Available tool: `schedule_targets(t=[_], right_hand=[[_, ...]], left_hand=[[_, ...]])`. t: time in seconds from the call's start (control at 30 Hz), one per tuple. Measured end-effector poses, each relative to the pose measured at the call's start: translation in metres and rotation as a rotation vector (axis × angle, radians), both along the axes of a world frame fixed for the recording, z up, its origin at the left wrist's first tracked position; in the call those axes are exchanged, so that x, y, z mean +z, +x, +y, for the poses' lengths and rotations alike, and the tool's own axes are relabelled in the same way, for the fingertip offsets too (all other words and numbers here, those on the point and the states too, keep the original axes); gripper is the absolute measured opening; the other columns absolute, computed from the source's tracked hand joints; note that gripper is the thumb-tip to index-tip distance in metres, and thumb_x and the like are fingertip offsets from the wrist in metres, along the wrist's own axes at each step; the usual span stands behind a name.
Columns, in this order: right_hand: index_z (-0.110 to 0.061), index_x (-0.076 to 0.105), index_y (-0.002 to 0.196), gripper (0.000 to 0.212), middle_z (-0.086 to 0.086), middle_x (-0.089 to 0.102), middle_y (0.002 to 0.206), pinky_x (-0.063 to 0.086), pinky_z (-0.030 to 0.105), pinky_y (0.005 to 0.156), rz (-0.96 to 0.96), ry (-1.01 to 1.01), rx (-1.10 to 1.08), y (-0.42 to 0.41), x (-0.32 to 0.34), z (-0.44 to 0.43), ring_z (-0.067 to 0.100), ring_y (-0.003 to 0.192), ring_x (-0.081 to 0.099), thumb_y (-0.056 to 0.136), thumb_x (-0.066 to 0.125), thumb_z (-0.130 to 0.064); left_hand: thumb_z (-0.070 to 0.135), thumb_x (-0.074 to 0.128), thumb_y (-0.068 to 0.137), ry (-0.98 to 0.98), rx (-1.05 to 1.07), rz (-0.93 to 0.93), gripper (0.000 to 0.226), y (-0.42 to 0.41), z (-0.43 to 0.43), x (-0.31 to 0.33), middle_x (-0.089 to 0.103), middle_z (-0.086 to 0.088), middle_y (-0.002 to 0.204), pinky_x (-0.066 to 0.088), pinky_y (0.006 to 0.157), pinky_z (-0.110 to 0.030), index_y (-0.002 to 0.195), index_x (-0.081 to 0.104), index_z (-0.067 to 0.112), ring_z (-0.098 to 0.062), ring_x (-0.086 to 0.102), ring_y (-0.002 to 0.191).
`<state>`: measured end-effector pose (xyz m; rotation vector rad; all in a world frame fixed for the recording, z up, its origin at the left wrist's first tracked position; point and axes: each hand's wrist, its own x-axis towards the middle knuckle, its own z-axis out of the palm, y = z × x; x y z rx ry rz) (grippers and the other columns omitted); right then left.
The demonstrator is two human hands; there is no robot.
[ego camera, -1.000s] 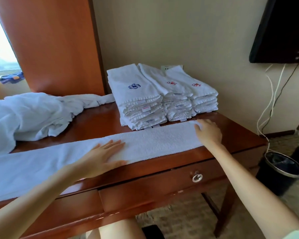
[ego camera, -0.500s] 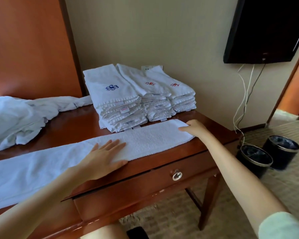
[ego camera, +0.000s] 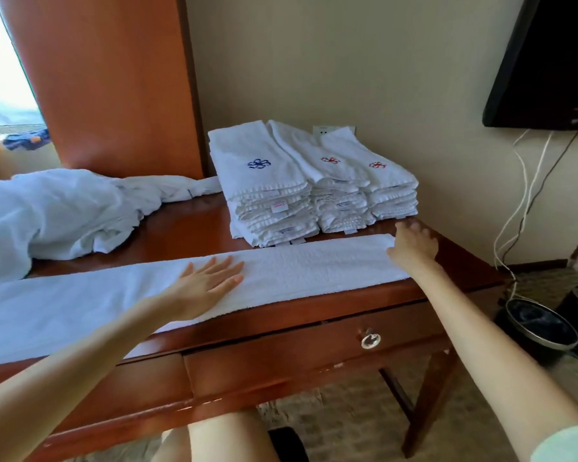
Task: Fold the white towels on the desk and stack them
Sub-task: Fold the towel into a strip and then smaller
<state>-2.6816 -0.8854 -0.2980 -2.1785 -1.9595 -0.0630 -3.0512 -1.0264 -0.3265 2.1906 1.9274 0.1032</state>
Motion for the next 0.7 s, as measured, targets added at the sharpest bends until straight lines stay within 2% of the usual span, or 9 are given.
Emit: schedule_targets(t=[0.03, 0.13, 0.27, 0.4, 0.5, 0.57, 0.6, 0.67, 0.7], right_hand=[[-0.013, 0.039, 0.141, 0.052, 0.016, 0.038, 0.145, 0.038, 0.042, 0.101, 0.002, 0.043, 0.067, -0.016, 0.005, -0.003, 0.034, 0.133, 0.038, 0.095, 0.056, -0.027], [-0.017, 0.046, 0.141, 0.041, 0.013, 0.045, 0.141, 0.041, 0.039, 0.097, 0.096, 0.031, 0.392, -0.087, 0.015, -0.022, 0.032, 0.127, 0.045, 0.100, 0.046, -0.026], [-0.021, 0.054, 0.137, 0.038, 0.006, 0.051, 0.142, 0.039, 0.037, 0.102, 0.203, -0.014, 0.735, -0.202, 0.017, -0.067, 0.027, 0.124, 0.051, 0.102, 0.039, -0.023], [-0.020, 0.049, 0.141, 0.041, 0.004, 0.046, 0.146, 0.027, 0.038, 0.110, 0.175, -0.094, 0.934, -0.297, 0.006, -0.116, 0.027, 0.130, 0.044, 0.104, 0.030, -0.024], [-0.014, 0.049, 0.138, 0.042, 0.008, 0.046, 0.145, 0.026, 0.041, 0.111, 0.098, -0.134, 1.015, -0.348, -0.007, -0.146, 0.027, 0.134, 0.039, 0.105, 0.029, -0.030], [-0.016, 0.044, 0.142, 0.050, 0.011, 0.038, 0.150, 0.021, 0.045, 0.114, 0.031, -0.170, 1.049, -0.375, -0.018, -0.163, 0.028, 0.141, 0.029, 0.103, 0.029, -0.044], [-0.018, 0.036, 0.147, 0.057, 0.012, 0.027, 0.156, 0.014, 0.047, 0.116, 0.006, -0.194, 1.064, -0.387, -0.023, -0.172, 0.028, 0.145, 0.020, 0.101, 0.027, -0.052], [-0.022, 0.019, 0.154, 0.069, 0.010, 0.006, 0.162, 0.002, 0.050, 0.118, -0.018, -0.203, 1.085, -0.409, -0.033, -0.188, 0.025, 0.149, 0.003, 0.098, 0.022, -0.063], [-0.023, 0.015, 0.155, 0.072, 0.009, 0.002, 0.163, -0.001, 0.051, 0.117, -0.018, -0.187, 1.089, -0.419, -0.037, -0.194, 0.024, 0.150, 0.000, 0.097, 0.020, -0.065]], left_hand=[[0.066, 0.003, 0.086, 0.036, 0.034, -0.001, 0.066, -0.006, -0.003, -0.001, -0.003, 0.016, 0.159, -0.013, 0.118, -0.043, 0.150, 0.004, 0.046, -0.008, -0.009, 0.147], [0.056, 0.013, 0.099, 0.069, 0.155, 0.067, 0.054, -0.036, -0.017, -0.006, -0.003, 0.014, 0.160, -0.011, 0.117, -0.047, 0.151, 0.005, 0.044, -0.009, -0.006, 0.148], [0.051, 0.020, 0.102, 0.063, 0.301, 0.095, 0.055, -0.090, -0.048, -0.006, -0.001, 0.012, 0.161, -0.004, 0.119, -0.043, 0.153, 0.005, 0.038, -0.009, -0.002, 0.148], [0.054, 0.023, 0.101, 0.056, 0.469, 0.089, 0.059, -0.155, -0.097, -0.003, 0.000, 0.008, 0.162, -0.001, 0.120, -0.041, 0.153, 0.006, 0.035, -0.011, -0.001, 0.149], [0.056, 0.025, 0.100, 0.078, 0.651, 0.064, 0.062, -0.199, -0.137, -0.002, 0.004, 0.001, 0.162, 0.006, 0.118, -0.048, 0.154, 0.012, 0.030, -0.019, 0.004, 0.149], [0.059, 0.029, 0.097, 0.129, 0.806, 0.051, 0.068, -0.218, -0.158, -0.002, 0.018, -0.007, 0.160, 0.017, 0.116, -0.048, 0.153, 0.022, 0.022, -0.026, 0.017, 0.147], [0.061, 0.032, 0.095, 0.160, 0.877, 0.080, 0.070, -0.223, -0.166, -0.002, 0.028, -0.011, 0.155, 0.024, 0.113, -0.046, 0.150, 0.031, 0.018, -0.029, 0.025, 0.143], [0.064, 0.040, 0.091, 0.210, 0.960, 0.139, 0.065, -0.226, -0.175, 0.001, 0.042, -0.013, 0.141, 0.032, 0.104, -0.044, 0.135, 0.048, 0.016, -0.032, 0.036, 0.131], [0.062, 0.044, 0.089, 0.224, 0.973, 0.125, 0.062, -0.225, -0.175, 0.003, 0.044, -0.014, 0.135, 0.034, 0.101, -0.044, 0.129, 0.052, 0.016, -0.032, 0.038, 0.127]])
